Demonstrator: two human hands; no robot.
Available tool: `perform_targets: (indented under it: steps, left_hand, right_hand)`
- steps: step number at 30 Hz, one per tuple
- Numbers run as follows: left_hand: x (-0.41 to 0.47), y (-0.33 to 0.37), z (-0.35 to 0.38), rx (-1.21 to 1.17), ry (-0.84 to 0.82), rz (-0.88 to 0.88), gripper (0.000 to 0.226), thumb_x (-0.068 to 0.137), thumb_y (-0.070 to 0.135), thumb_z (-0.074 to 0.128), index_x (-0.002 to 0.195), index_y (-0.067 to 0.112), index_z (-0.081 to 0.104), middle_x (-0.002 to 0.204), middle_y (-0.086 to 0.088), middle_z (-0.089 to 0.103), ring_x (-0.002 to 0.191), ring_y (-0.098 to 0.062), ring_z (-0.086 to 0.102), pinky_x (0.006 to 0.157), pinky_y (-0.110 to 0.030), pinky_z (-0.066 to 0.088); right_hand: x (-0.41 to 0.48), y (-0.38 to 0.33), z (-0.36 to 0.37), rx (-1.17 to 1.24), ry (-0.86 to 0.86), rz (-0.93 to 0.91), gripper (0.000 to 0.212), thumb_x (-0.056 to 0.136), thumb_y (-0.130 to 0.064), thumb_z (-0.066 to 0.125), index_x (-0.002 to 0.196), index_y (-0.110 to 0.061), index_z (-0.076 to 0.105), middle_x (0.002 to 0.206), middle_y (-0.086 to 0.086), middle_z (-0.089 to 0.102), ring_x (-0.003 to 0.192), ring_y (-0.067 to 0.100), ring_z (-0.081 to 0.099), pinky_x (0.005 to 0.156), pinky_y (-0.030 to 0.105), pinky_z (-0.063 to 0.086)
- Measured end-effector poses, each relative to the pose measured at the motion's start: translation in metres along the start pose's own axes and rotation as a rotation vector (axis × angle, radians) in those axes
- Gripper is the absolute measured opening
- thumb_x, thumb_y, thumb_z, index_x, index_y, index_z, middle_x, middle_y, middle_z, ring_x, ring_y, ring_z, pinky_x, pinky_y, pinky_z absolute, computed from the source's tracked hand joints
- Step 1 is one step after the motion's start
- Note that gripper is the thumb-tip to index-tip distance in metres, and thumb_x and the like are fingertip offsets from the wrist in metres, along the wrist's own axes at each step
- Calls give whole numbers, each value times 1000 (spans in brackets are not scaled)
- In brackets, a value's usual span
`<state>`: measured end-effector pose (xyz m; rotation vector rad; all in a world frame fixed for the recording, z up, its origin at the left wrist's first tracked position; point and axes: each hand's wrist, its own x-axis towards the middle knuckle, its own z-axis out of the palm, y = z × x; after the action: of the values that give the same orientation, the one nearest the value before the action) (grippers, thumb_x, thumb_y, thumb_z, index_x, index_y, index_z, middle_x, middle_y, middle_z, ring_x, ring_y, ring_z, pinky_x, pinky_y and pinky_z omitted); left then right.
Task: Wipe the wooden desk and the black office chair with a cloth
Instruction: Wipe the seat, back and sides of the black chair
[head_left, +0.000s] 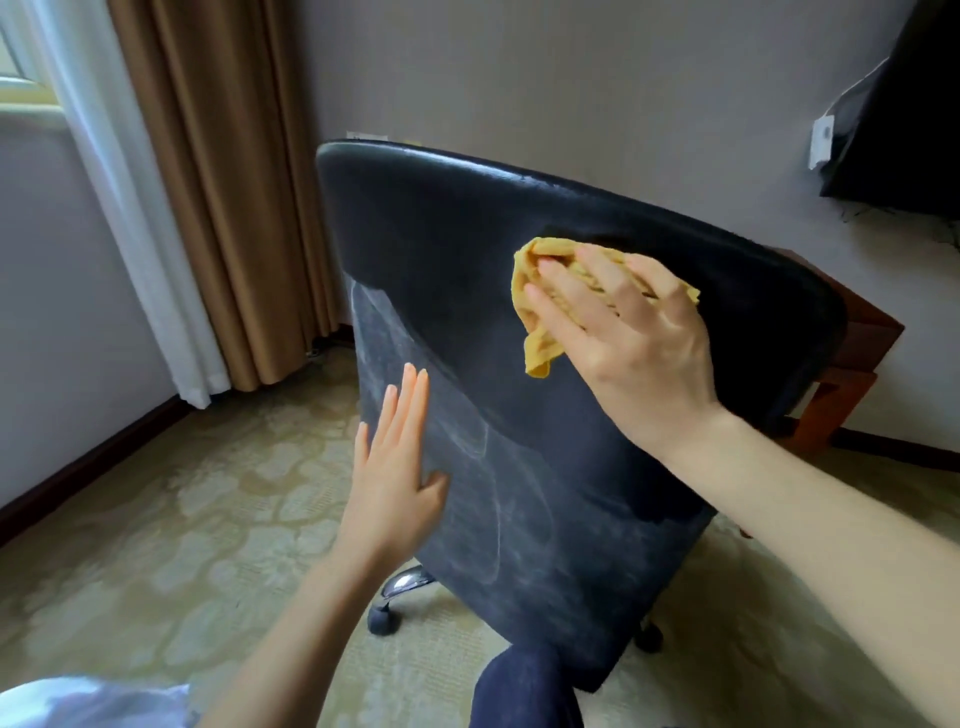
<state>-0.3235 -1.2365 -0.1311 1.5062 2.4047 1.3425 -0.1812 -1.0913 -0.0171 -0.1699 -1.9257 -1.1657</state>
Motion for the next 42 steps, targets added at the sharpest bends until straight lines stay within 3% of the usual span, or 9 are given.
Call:
perform_targets:
  steps: [7, 13, 16, 19, 23, 29, 33, 39, 42]
  left_hand:
    - [38, -15, 5, -71, 75, -22, 98, 78, -5, 47, 144, 43, -7, 155, 24, -9, 141, 3, -14, 116, -34, -8]
    - [92, -11, 7, -198, 163, -9, 83, 88, 18, 51, 144, 47, -2, 156, 25, 2, 144, 0, -1, 114, -18, -7]
    - [99, 3, -4, -191, 100, -67, 79, 91, 30, 54, 144, 46, -3, 155, 25, -1, 143, 2, -3, 115, -19, -7]
    - [100, 14, -21, -22, -10, -78, 91, 91, 13, 57, 141, 45, -11, 152, 28, -11, 141, 5, -12, 118, -32, -4]
    - [100, 9, -34, 43, -103, -61, 99, 80, -5, 47, 137, 49, -14, 150, 29, -13, 139, 6, -18, 119, -38, -5]
    - [72, -25, -29, 56, -136, 89, 95, 83, -1, 45, 141, 45, -14, 150, 29, -18, 139, 4, -20, 116, -31, -11]
    - [43, -65, -34, 135, -166, 204, 97, 83, 3, 46, 141, 45, -19, 151, 26, -22, 138, 1, -25, 114, -33, -16]
    - [36, -88, -50, 42, -213, 41, 88, 87, 6, 43, 147, 37, -12, 152, 23, -21, 139, -1, -25, 118, -42, -10]
    - [50, -96, -50, 44, -189, 66, 88, 88, 5, 41, 147, 35, -17, 151, 23, -25, 138, 0, -28, 117, -40, -11]
  right_hand:
    - [15, -62, 35, 32, -194, 159, 40, 95, -15, 48, 134, -20, 54, 138, -1, 53, 129, 21, 48, 107, 37, 25]
    - [18, -85, 53, 326, -76, 342, 32, 96, -9, 50, 125, -18, 63, 130, -1, 60, 125, 19, 44, 104, 35, 30]
    - [19, -79, 51, 441, -72, 316, 32, 93, -5, 52, 117, -19, 68, 124, -3, 63, 120, 17, 47, 98, 33, 38]
    - [26, -63, 47, 476, -87, 224, 33, 92, -7, 49, 113, -21, 70, 121, -3, 65, 117, 16, 48, 94, 32, 40]
    - [18, -57, 53, 389, -135, 141, 36, 97, -6, 40, 119, -15, 67, 126, 0, 62, 120, 18, 45, 98, 33, 37]
    - [1, -62, 57, 170, -153, 127, 39, 98, -1, 39, 128, -14, 60, 130, 3, 60, 125, 23, 42, 103, 36, 29]
    - [0, -67, 61, 43, -146, 64, 39, 86, -8, 56, 123, -18, 64, 131, 2, 59, 125, 23, 41, 103, 38, 26]
    - [8, -77, 55, -64, -265, 16, 51, 79, -25, 66, 129, -17, 60, 137, 3, 54, 127, 24, 39, 103, 39, 26]
    - [34, -84, 69, -77, -288, -48, 53, 78, -25, 68, 129, -15, 60, 137, 5, 53, 127, 24, 41, 104, 38, 27]
